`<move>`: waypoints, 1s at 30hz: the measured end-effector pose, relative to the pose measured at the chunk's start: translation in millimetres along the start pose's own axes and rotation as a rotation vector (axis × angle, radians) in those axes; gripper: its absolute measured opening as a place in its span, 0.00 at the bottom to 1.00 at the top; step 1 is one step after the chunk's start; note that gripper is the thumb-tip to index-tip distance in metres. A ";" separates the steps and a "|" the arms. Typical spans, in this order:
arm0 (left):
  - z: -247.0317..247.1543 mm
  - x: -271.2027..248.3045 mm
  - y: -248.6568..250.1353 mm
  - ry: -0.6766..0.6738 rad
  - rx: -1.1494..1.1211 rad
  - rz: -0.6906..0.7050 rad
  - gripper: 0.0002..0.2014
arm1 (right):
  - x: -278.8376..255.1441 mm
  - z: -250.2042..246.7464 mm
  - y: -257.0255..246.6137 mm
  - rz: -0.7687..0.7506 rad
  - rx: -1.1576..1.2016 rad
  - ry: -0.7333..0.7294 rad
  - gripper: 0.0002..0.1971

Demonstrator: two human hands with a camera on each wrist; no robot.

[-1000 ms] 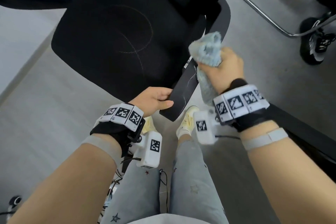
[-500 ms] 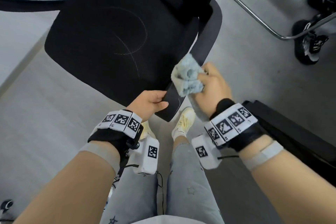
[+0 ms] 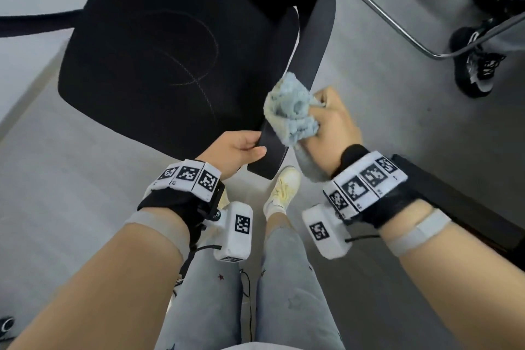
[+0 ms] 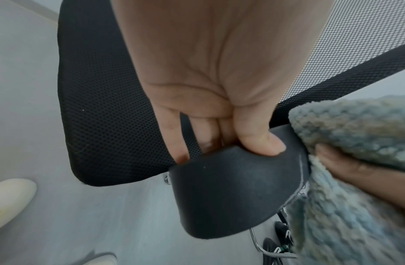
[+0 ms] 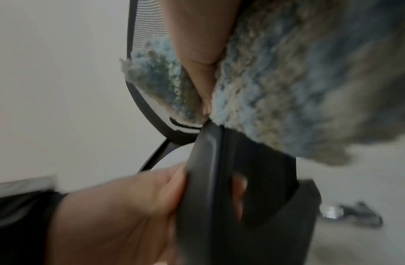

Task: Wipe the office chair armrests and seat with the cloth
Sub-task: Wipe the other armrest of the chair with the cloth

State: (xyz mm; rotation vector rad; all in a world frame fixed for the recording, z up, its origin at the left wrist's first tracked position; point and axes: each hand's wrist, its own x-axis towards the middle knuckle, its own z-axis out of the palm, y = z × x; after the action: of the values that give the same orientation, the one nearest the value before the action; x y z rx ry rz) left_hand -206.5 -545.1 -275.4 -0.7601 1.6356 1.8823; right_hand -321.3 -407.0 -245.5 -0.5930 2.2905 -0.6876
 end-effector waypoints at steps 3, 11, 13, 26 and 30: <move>-0.7 0.5 1.9 -0.010 0.004 -0.019 0.14 | 23.6 -14.7 2.8 0.013 -0.071 0.016 0.10; -4.8 8.2 9.3 -0.081 -0.012 -0.050 0.15 | 47.7 -36.8 -6.9 0.026 -0.129 0.080 0.12; -8.1 8.3 7.1 -0.107 -0.021 -0.075 0.16 | 35.4 -34.2 -7.4 -0.088 -0.248 -0.015 0.07; -9.1 7.0 2.5 -0.076 0.010 -0.065 0.16 | 124.3 -70.5 -9.8 0.199 0.021 0.284 0.21; -8.6 8.5 3.3 -0.070 0.026 -0.068 0.14 | 88.9 -41.5 -2.5 0.100 -0.072 0.244 0.21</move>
State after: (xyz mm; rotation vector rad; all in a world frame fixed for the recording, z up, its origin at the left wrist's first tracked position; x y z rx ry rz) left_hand -214.2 -553.9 -280.1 -0.7226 1.5687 1.8162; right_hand -410.0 -446.9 -258.6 -0.4438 2.5610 -0.6615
